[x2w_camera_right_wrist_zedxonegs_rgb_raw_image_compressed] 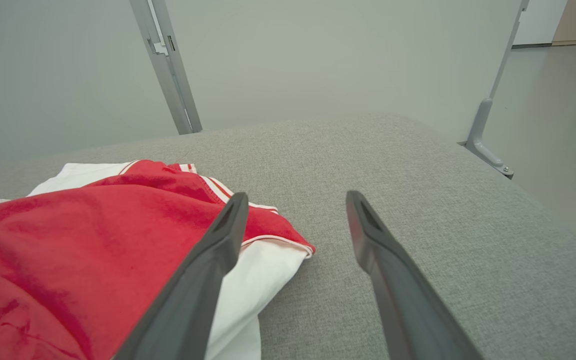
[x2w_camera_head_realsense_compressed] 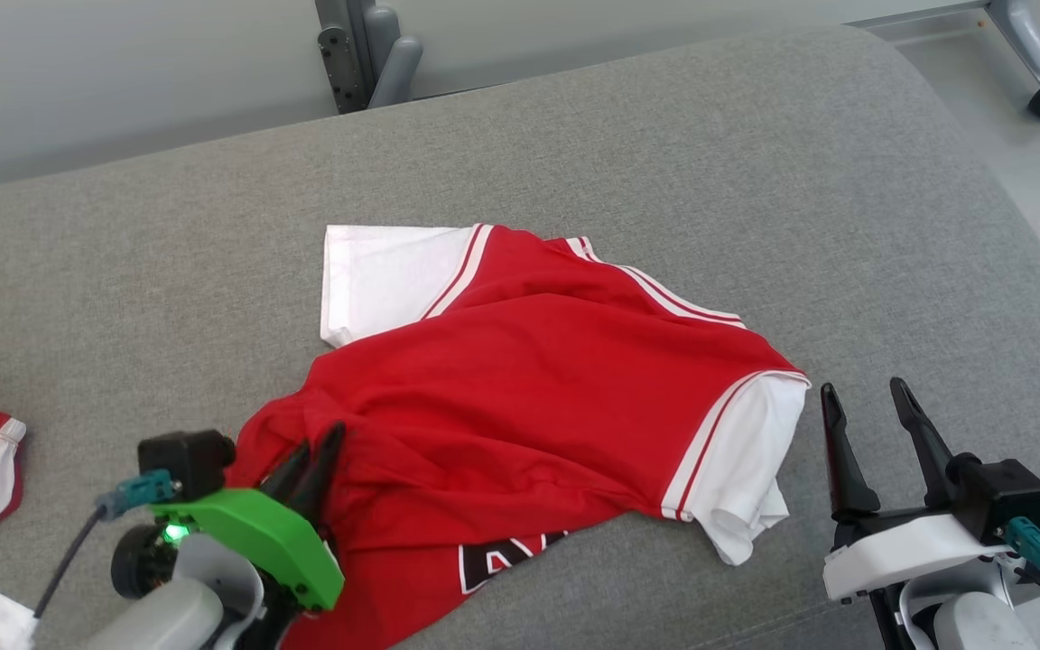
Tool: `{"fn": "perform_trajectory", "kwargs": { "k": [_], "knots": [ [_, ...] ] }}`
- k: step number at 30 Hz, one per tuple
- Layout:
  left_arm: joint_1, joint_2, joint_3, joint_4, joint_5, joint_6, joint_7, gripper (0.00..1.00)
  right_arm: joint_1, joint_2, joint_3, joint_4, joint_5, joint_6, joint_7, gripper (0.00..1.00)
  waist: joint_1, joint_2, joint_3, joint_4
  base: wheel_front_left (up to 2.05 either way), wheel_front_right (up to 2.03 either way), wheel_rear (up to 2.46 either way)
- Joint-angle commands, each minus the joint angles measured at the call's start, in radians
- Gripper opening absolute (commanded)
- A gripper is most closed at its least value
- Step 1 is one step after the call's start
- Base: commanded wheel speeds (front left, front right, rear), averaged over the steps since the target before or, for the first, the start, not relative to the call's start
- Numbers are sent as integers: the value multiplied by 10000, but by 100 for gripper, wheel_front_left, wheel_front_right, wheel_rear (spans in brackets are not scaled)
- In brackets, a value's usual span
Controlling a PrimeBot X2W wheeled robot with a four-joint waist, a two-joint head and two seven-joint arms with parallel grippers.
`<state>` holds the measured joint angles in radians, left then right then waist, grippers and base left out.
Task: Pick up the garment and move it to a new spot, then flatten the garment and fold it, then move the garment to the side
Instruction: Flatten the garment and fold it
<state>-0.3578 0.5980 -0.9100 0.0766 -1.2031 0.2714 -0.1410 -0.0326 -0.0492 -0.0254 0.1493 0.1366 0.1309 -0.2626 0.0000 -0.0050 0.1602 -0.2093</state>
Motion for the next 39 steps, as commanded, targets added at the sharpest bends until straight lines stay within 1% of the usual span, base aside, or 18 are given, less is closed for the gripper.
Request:
{"fn": "perform_trajectory", "kwargs": {
  "k": [1, 4, 8, 11, 13, 16, 17, 20, 22, 24, 25, 27, 30, 32, 33, 37, 39],
  "knots": [
    [-221, 52, 109, 139, 31, -47, -99, 0, -74, -26, -11, -23, -65, -3, -34, 100, 0, 50, 22, -7, 0, 0, 0],
    [-675, -26, 456, 458, 88, -96, -390, 0, -112, -26, -15, -32, -48, -3, -34, 100, 0, 50, 74, -24, 0, 0, 0],
    [-1305, 78, 792, 650, 272, -197, -550, 0, -81, -26, -36, -29, -18, -3, -34, 100, 0, 50, 125, -67, 0, 0, 0],
    [-1672, 256, 945, 497, 543, -199, -663, 0, -35, -26, -74, -19, 25, -3, -34, 100, 0, 50, 114, -104, 0, 0, 0],
    [-1680, 392, 1031, 71, 677, -170, -760, 0, 30, -30, -123, -19, 53, -3, -34, 100, 0, 50, 86, -132, 0, 0, 0],
    [-1054, 841, 956, -1030, 797, 130, -822, 0, 146, -26, -194, -53, 63, -3, -33, 100, 0, 50, 48, -162, 0, 0, 0],
    [-398, 1087, 812, -2003, 692, 447, -825, 0, 250, -30, -297, -95, 68, -3, -33, 100, 0, 50, 65, -121, 0, 0, 0],
    [834, 1367, 592, -3074, 348, 888, -849, 0, 363, -26, -438, -93, 63, -3, -33, 100, 0, 50, 116, 85, 0, 0, 0],
    [1667, 1229, 607, -3389, -10, 1032, -965, 0, 399, -26, -461, -84, 39, -3, -33, 100, 0, 50, 144, 287, 0, 0, 0],
    [2346, 1261, 553, -3291, -93, 1208, -1067, 0, 357, -26, -418, -63, -6, -3, -33, 100, 0, 50, 150, 471, 0, 0, 0],
    [2661, 1116, 559, -3200, -277, 1208, -1086, 0, 317, -28, -414, -71, -25, -3, -33, 100, 0, 50, 154, 573, 0, 0, 0],
    [3164, 883, 480, -2929, -463, 1015, -1130, 0, 240, -30, -413, -92, -73, -3, -33, 100, 0, 50, 153, 784, 0, 0, 0],
    [3586, 549, 237, -2068, -855, 649, -1030, 0, 123, -26, -371, -76, -131, -3, -33, 100, 0, 50, 129, 1063, 0, 0, 0],
    [3621, 265, 110, -1272, -959, 375, -947, 0, 122, -30, -366, -38, -181, -3, -33, 100, 0, 50, 92, 1233, 0, 0, 0],
    [3621, 265, 110, -1272, -959, 375, -947, 0, 122, -30, -366, -38, -181, -3, -33, 100, 0, 50, 92, 1233, 0, 0, 0],
    [3529, -355, -70, -27, -1259, -164, -832, 0, 123, -30, -383, 20, -282, -3, -33, 100, 0, 50, 1, 1420, 0, 0, 0],
    [3498, -569, -15, 443, -1361, -348, -883, 0, 156, -28, -394, 26, -320, -3, -33, 100, 0, 50, -37, 1468, 0, 0, 0]
  ]
}}
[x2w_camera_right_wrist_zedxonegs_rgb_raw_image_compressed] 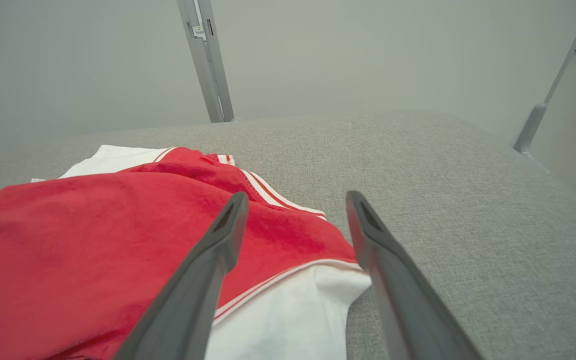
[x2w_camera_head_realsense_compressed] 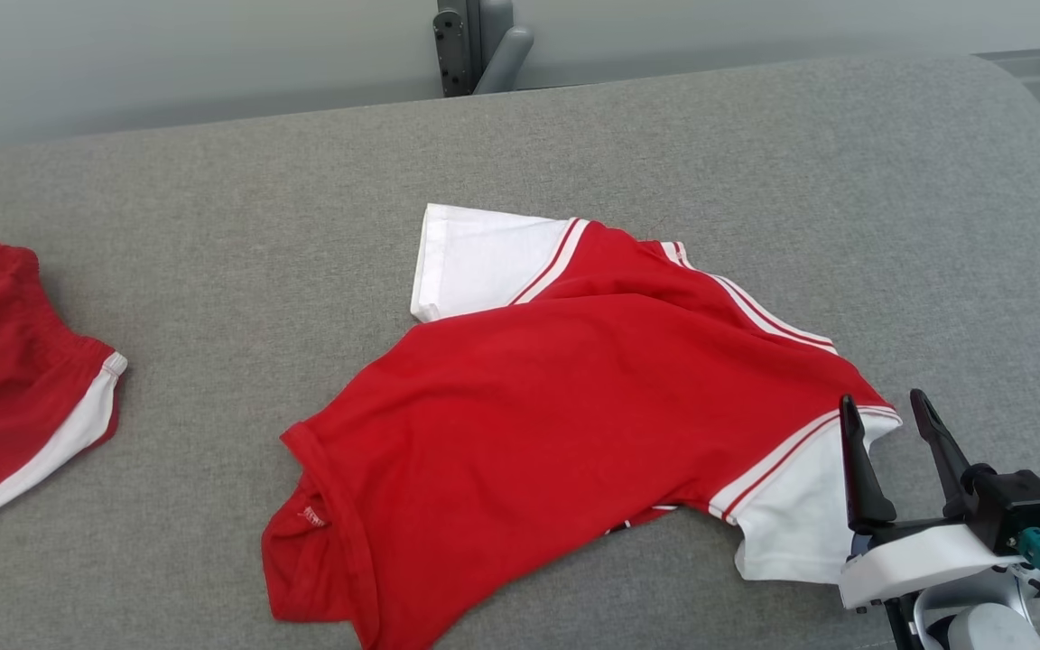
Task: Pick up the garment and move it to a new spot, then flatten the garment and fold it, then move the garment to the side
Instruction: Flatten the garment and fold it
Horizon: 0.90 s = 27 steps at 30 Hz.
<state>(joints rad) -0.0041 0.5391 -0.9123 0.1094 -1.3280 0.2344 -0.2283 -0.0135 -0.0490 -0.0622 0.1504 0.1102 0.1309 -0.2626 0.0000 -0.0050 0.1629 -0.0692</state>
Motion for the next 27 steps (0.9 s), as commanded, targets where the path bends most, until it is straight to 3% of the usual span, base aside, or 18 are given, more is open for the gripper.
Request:
{"fn": "perform_trajectory", "kwargs": {
  "k": [1, 3, 4, 5, 13, 15, 19, 21, 24, 27],
  "knots": [
    [-59, -59, 49, 308, -137, -47, -36, 0, -9, -30, -26, 17, -78, -3, -33, 100, 0, 50, -86, 87, 0, 0, 0],
    [-119, -152, 154, 608, -71, -158, -107, 0, 50, -30, -17, 35, -94, -3, -33, 100, 0, 50, -132, 115, 0, 0, 0],
    [-133, -209, 292, 681, -70, -192, -173, 40, 79, -30, -14, 39, -95, -3, -33, 100, 0, 50, -153, 127, 0, 0, 0],
    [-113, -249, 408, 730, -76, -221, -203, 100, 107, -30, -5, 46, -100, -3, -33, 100, 0, 50, -181, 132, 0, 0, 0],
    [249, 55, 1197, -199, 890, -274, -373, 100, 475, -125, -150, -81, -194, -3, -33, 100, 0, 50, -398, 301, 0, 0, 0],
    [263, -20, 1933, -662, 1460, -209, -379, 100, 527, -201, -236, -223, -246, -3, -33, 100, 0, 50, -463, 394, 0, 0, 0],
    [762, -595, 3766, -1331, 3402, -204, -370, 100, 648, -376, -438, -591, -386, -3, -33, 100, 0, 50, -741, 515, 0, 0, 0],
    [967, -801, 4560, -1522, 4910, -260, -372, 100, 682, -478, -500, -789, -430, -3, -33, 100, 0, 50, -962, 519, 0, 0, 0],
    [1445, -1318, 5161, -1548, 6528, -497, -370, 100, 757, -609, -530, -936, -494, -3, -33, 100, 0, 50, -1315, 439, 0, 0, 0],
    [1762, -1915, 5744, -1420, 7381, -959, -362, 100, 738, -731, -513, -974, -521, -3, -33, 100, 0, 50, -1525, 317, 0, 0, 0]
  ]
}}
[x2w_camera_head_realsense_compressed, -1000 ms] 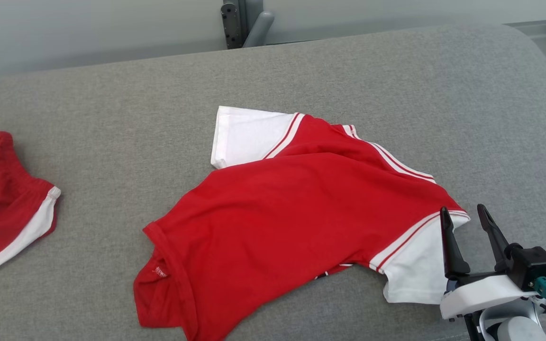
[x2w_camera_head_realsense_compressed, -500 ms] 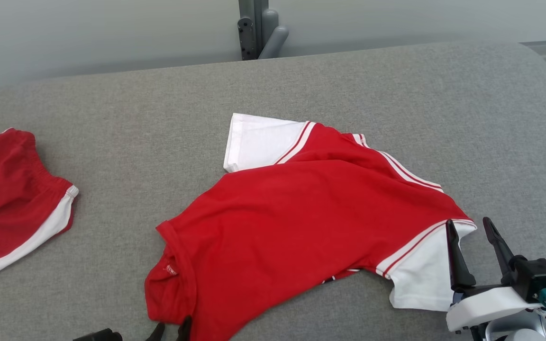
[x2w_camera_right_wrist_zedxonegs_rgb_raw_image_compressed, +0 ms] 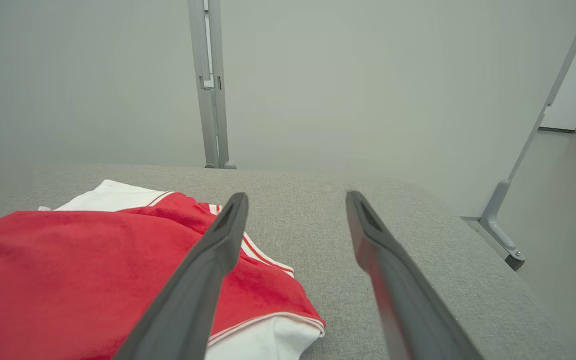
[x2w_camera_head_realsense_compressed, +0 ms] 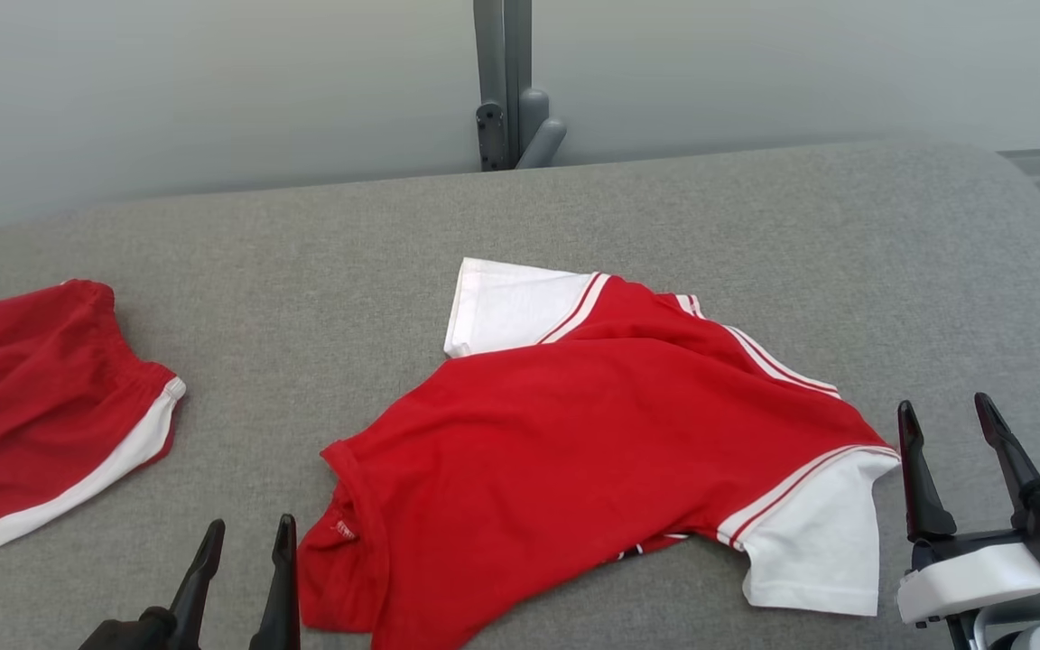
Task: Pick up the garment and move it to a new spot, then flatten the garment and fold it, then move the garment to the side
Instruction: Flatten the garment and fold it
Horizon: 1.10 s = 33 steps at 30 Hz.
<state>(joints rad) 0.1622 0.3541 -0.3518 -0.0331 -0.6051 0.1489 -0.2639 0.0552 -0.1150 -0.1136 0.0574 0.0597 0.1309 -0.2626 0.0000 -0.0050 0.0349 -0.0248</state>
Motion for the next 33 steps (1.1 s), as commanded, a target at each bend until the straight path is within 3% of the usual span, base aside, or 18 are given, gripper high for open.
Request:
{"fn": "perform_trajectory", "kwargs": {
  "k": [1, 8, 16, 23, 33],
  "knots": [
    [178, -237, 341, 111, 385, -287, -4, 100, 42, -90, 17, -40, -22, -3, -33, 100, 0, 50, -275, -167, 0, 0, 0],
    [233, -1343, 1854, 1190, 1830, -1666, -5, 100, -5, -27, 258, 429, -113, -3, -33, 100, 0, 50, -270, -363, 0, 0, 0],
    [-49, -2205, 3073, 1850, 2727, -2483, -5, 100, -152, 99, 428, 866, -9, -3, -33, 100, 0, 50, -119, -350, 0, 0, 0],
    [-204, -2643, 3491, 1848, 3191, -2768, -4, 100, -292, 166, 464, 857, 27, -3, -33, 100, 0, 50, -3, -268, 0, 0, 0],
    [-311, -2769, 3407, 1868, 3251, -2803, -4, 100, -334, 185, 541, 851, 64, -3, -33, 100, 0, 50, 21, -207, 0, 0, 0]
  ]
}}
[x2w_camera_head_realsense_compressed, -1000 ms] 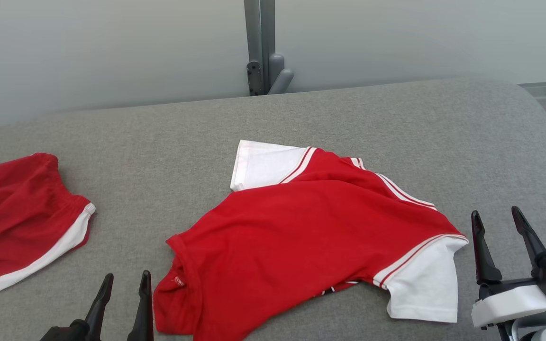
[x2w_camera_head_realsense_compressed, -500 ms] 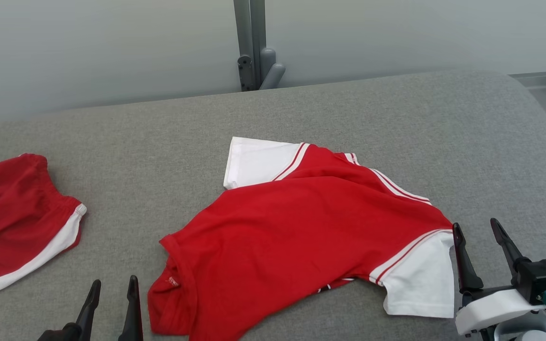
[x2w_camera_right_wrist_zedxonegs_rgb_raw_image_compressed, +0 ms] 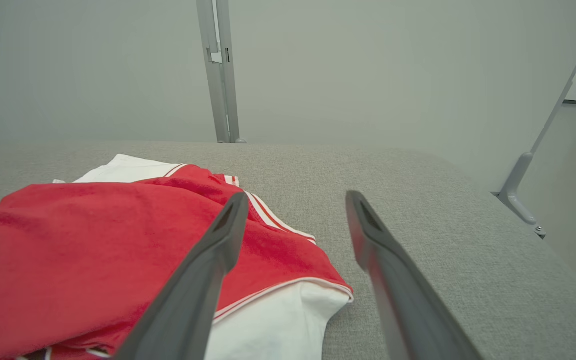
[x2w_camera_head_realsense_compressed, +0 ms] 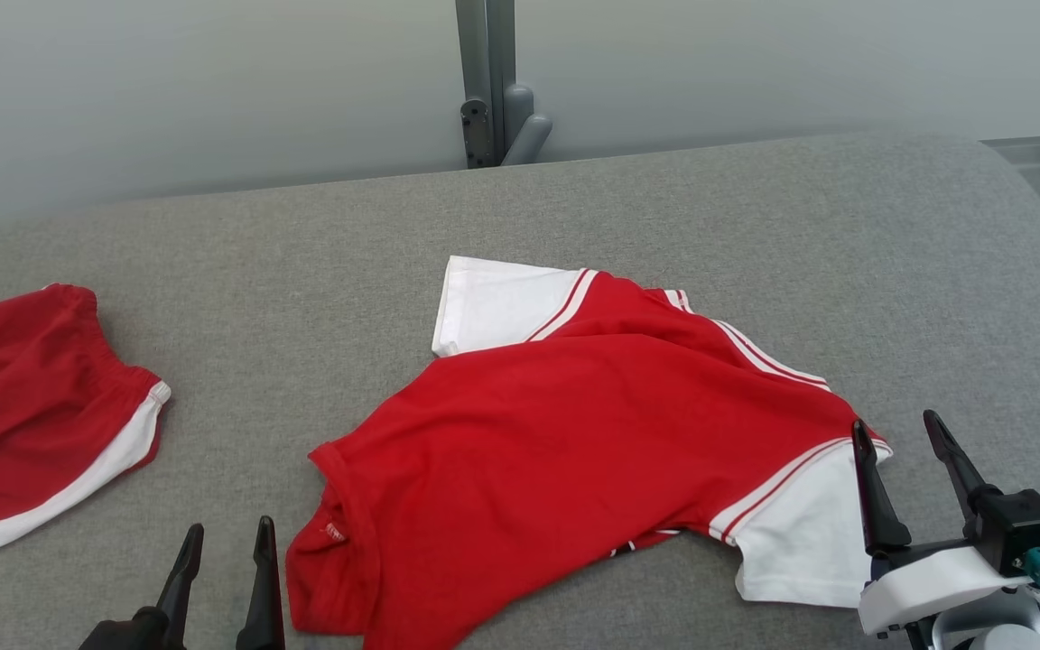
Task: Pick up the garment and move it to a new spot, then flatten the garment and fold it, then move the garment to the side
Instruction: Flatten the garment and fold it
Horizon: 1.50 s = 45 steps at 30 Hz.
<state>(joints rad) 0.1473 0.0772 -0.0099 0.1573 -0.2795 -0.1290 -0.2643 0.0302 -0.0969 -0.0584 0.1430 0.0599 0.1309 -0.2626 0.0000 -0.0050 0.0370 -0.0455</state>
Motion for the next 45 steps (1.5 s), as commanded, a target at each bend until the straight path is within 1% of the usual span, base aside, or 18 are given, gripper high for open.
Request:
{"fn": "perform_trajectory", "kwargs": {
  "k": [1, 15, 23, 25, 27, 29, 31, 33, 36, 40, 41, 45],
  "knots": [
    [-163, 16, -35, -44, -18, -26, 0, 100, -100, 2, 1, -4, 72, -3, -33, 100, 0, 50, 3, 2, 0, 0, 0],
    [-82, 47, -126, -129, -124, -28, 0, 100, -102, 53, 155, -133, 59, -3, -33, 100, 0, 50, -24, -23, 0, 0, 0],
    [-214, 65, -254, -142, 9, -28, -1, 100, -150, 58, 245, -223, 88, -3, -33, 100, 0, 50, 33, -56, 0, 0, 0],
    [-228, 59, -339, -151, 47, -28, -1, 100, -181, 0, 273, -313, 148, -3, -33, 100, 0, 50, 49, -64, 0, 0, 0],
    [-134, 86, -490, 88, -147, -29, -1, 100, -164, -89, 369, -386, 240, -3, -33, 100, 0, 50, 52, -85, 0, 0, 0],
    [-37, 225, -565, 428, -293, -27, 98, 100, -22, -293, 630, -74, 394, -3, -33, 100, 0, 50, 31, -123, 0, 0, 0],
    [0, 229, -629, 555, -506, -23, 623, 100, 32, -624, 931, 366, 579, -5, -33, 100, 0, 50, 30, -151, 0, 0, 0],
    [116, 150, -635, 379, -851, 79, 1451, 100, 41, -1088, 1377, 842, 690, -5, 297, 100, 0, 50, 39, -152, 0, 0, 0],
    [415, 70, -857, -238, -1339, 206, 3100, 100, 58, -1560, 1605, 1109, 851, -6, 1383, 100, 0, 50, 128, -118, 0, 0, 0],
    [900, 35, -1246, -1032, -1875, 328, 4940, 100, 259, -2031, 1972, 928, 1128, -9, 2899, 100, 0, 50, 266, -114, 0, 0, 0],
    [993, 133, -1334, -1190, -1865, 362, 5260, 100, 294, -2109, 2100, 860, 1265, -8, 3244, 100, 0, 50, 318, -127, 0, 0, 0],
    [1390, 145, -1585, -1688, -2049, 517, 6243, 100, 540, -2439, 2549, 637, 1697, -8, 4578, 100, 0, 50, 489, -108, 0, 0, 0]
  ]
}}
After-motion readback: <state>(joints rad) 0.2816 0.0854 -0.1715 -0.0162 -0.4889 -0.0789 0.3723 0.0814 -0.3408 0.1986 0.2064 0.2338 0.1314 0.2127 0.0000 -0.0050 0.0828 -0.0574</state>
